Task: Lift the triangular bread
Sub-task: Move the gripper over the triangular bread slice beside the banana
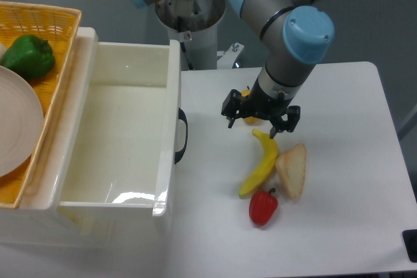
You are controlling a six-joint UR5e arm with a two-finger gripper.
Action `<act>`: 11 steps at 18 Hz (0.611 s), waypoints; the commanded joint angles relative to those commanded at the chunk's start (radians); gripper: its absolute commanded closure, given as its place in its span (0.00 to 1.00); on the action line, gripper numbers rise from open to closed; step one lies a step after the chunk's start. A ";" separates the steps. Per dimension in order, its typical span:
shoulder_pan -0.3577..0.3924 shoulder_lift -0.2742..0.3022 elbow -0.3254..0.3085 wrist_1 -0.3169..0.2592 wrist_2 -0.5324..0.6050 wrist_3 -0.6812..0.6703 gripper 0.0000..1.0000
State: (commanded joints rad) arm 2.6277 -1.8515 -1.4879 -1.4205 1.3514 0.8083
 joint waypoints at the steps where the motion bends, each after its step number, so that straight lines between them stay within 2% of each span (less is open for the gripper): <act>1: -0.002 0.000 -0.003 0.002 0.002 0.015 0.00; 5: 0.031 -0.011 -0.005 0.002 0.021 0.092 0.00; 8: 0.043 -0.012 -0.025 0.003 0.132 0.114 0.00; 11: 0.044 -0.026 -0.040 0.044 0.169 0.112 0.00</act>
State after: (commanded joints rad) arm 2.6722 -1.8775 -1.5278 -1.3762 1.5202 0.9204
